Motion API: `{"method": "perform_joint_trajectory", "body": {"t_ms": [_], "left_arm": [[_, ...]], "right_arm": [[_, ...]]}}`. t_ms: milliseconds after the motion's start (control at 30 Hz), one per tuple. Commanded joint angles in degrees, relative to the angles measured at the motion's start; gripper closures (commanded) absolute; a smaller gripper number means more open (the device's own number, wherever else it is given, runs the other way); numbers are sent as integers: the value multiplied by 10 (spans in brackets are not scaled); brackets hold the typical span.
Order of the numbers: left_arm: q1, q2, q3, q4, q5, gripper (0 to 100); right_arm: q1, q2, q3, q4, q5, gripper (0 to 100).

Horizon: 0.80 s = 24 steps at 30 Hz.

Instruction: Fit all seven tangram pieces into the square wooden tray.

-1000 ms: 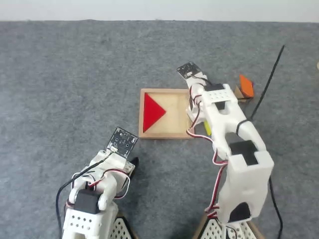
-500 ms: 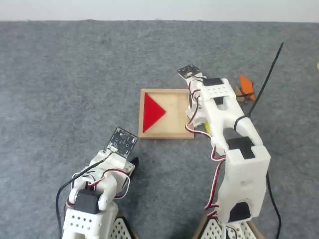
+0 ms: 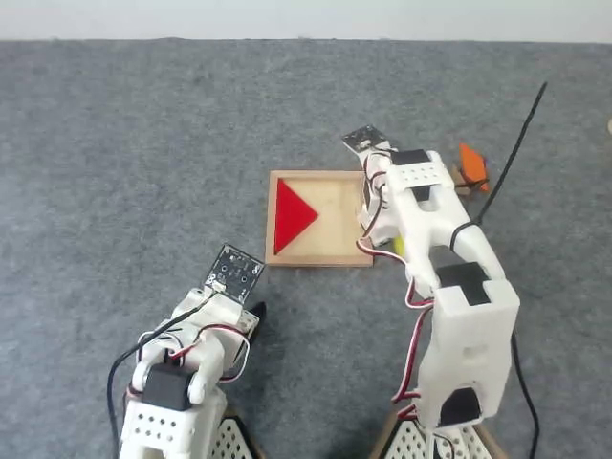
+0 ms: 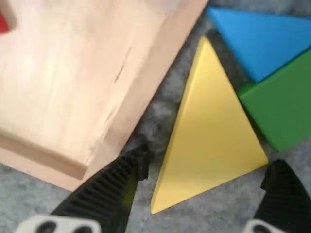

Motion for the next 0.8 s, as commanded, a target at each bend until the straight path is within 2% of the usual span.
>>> {"method": "perform_joint_trajectory", "body": {"t_ms": [0, 300, 500, 633, 767], "left_arm": [[4, -11, -7, 4, 4, 817], [4, -11, -7, 4, 4, 817], [4, -11, -7, 4, 4, 817], [4, -11, -7, 4, 4, 817], [4, -11, -7, 4, 4, 817]], "right_arm": [[-25, -6, -13, -14, -6, 615], [-15, -6, 7, -42, -28, 631], [-15, -8, 15, -32, -30, 864], [-2, -12, 30, -7, -33, 842], [49, -12, 31, 18, -33, 850]]}}
